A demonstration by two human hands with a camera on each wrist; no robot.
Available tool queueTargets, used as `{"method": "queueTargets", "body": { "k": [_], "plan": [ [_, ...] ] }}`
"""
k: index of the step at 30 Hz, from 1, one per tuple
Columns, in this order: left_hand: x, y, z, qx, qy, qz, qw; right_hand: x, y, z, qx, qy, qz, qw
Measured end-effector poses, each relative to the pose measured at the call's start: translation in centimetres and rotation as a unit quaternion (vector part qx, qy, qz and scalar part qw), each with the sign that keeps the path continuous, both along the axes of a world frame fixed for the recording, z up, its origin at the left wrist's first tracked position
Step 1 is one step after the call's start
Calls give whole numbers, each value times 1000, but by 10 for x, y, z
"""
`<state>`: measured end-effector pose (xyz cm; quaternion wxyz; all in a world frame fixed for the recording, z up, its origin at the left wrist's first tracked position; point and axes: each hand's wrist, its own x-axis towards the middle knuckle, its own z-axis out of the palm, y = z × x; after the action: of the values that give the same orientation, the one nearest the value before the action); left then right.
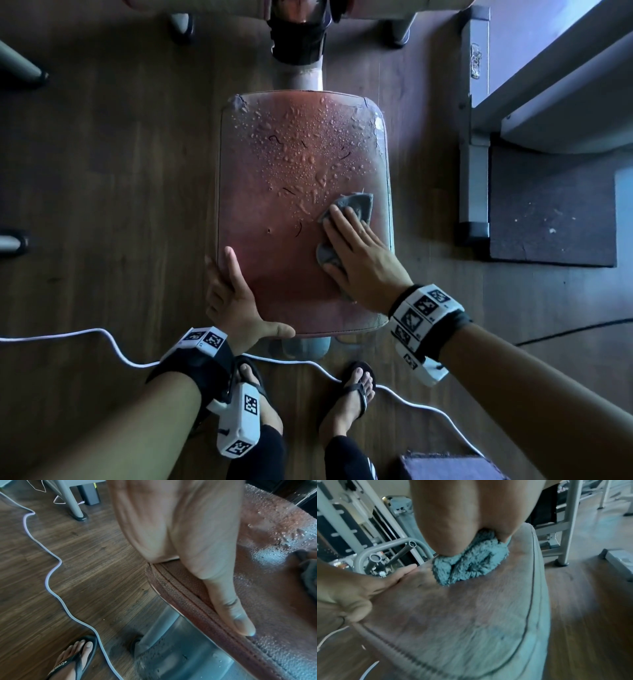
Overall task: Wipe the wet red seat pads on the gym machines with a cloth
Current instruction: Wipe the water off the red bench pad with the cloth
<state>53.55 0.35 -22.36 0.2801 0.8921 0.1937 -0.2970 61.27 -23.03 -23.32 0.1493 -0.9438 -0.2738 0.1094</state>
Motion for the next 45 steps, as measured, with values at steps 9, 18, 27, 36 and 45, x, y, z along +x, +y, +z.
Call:
{"method": "queueTargets", "body": {
  "k": [9,18,27,36,45],
  "plan": [
    [0,2,1,-5,5,-7,1000,45,14,3,-30,0,-106,994],
    [1,-4,-1,33,13,5,999,-21,22,16,-36,20,40,998],
    [-2,0,-3,9,7,15,1000,-23,30,12,59,36,-18,997],
    [1,-2,-1,16,17,36,999,-5,44,19,-14,17,47,999],
    [1,-1,1,12,16,34,999,-40,30,10,18,32,69,997]
  ]
}}
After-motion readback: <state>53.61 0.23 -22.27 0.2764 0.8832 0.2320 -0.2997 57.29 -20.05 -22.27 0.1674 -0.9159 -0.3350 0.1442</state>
